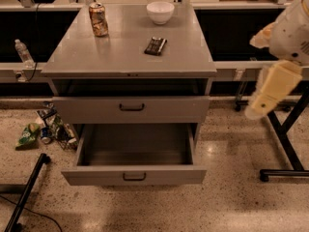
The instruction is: Place orange can into middle drawer
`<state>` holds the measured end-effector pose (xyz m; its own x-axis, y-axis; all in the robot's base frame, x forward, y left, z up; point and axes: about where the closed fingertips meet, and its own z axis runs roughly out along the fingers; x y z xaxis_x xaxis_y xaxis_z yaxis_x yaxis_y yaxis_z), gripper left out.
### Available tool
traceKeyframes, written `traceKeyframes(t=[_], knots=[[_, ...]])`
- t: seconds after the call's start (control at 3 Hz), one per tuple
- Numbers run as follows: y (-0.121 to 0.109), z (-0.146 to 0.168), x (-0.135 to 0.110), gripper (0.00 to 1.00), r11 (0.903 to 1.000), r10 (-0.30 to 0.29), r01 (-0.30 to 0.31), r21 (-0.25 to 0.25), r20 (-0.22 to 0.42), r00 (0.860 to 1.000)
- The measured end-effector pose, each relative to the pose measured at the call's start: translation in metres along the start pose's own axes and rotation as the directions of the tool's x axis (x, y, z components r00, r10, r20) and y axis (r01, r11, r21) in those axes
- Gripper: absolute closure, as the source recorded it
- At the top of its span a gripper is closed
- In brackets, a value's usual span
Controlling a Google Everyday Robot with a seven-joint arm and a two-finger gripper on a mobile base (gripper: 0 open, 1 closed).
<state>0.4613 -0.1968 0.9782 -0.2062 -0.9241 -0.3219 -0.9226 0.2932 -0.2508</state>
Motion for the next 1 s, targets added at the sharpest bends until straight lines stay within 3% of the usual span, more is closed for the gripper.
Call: traceKeyframes(t=[0.33,0.67,1.0], knots=[[-0.023,0.041,-0.035,0.0,0.9971,0.069,-0.062,-0.043,0.195,0.978],[-0.067,0.091,-0.094,0.0,0.983,0.183,-0.154,-0.1,0.457,0.871],[-0.106,0.109,-0.13,0.0,0.9705,0.24,-0.203,-0.13,0.604,0.76]])
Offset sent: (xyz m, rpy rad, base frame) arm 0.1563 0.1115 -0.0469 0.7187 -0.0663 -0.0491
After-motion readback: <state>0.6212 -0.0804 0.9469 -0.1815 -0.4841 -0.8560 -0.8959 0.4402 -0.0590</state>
